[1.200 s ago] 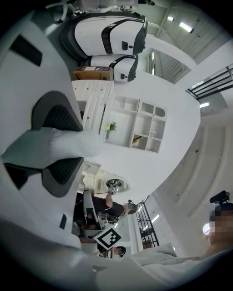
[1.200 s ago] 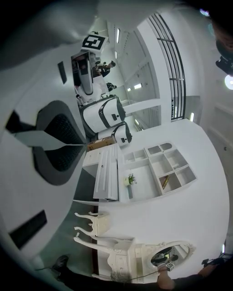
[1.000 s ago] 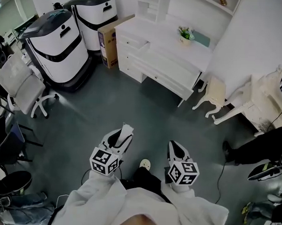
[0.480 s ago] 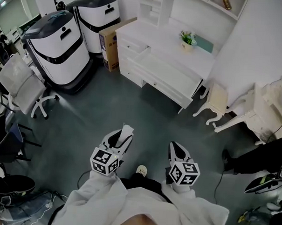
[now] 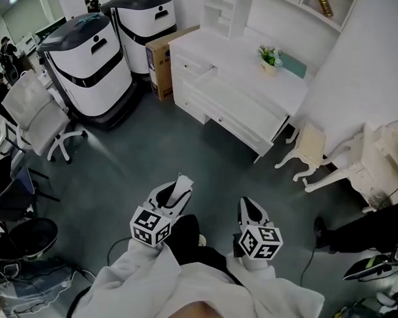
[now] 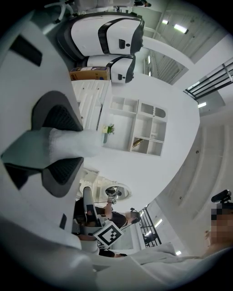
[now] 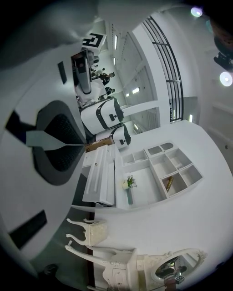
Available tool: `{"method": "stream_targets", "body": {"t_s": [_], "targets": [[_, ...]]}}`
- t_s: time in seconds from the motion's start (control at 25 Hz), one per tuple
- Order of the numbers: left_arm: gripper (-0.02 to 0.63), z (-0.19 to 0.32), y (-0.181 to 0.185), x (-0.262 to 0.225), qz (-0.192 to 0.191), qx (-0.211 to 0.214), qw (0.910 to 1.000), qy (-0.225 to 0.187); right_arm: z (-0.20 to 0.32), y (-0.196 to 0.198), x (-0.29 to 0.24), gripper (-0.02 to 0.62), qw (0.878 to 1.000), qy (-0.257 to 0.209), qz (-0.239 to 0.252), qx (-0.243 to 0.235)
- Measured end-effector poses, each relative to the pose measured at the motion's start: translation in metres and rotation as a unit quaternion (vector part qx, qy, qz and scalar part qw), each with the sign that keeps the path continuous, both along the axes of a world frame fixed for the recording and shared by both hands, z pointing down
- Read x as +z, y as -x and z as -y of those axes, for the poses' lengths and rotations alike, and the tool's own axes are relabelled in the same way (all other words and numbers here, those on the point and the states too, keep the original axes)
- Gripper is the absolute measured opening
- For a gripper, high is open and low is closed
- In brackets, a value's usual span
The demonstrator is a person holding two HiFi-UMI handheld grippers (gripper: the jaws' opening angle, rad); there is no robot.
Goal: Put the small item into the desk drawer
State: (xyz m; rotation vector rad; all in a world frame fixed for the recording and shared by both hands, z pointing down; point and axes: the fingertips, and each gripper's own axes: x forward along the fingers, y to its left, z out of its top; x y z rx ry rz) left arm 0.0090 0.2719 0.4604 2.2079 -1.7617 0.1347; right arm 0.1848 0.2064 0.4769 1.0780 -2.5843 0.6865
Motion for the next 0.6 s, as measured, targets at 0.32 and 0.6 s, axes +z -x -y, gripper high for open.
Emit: {"method": "stream_targets", "body": {"t_s": [0.32,0.6], "targets": [[0.187,0.012,-0.012,0.005,0.006,0.014,0.9998,0.012,0.003,-0.001,0.007,0.037,1.000,0.012,0.001,0.002],[0.187,0.050,0.001,0.011,0.001,0.016,0.9997,0.021,0.038,0.005,0.013,0.037,1.000,0.018,-0.003,0.012]]}}
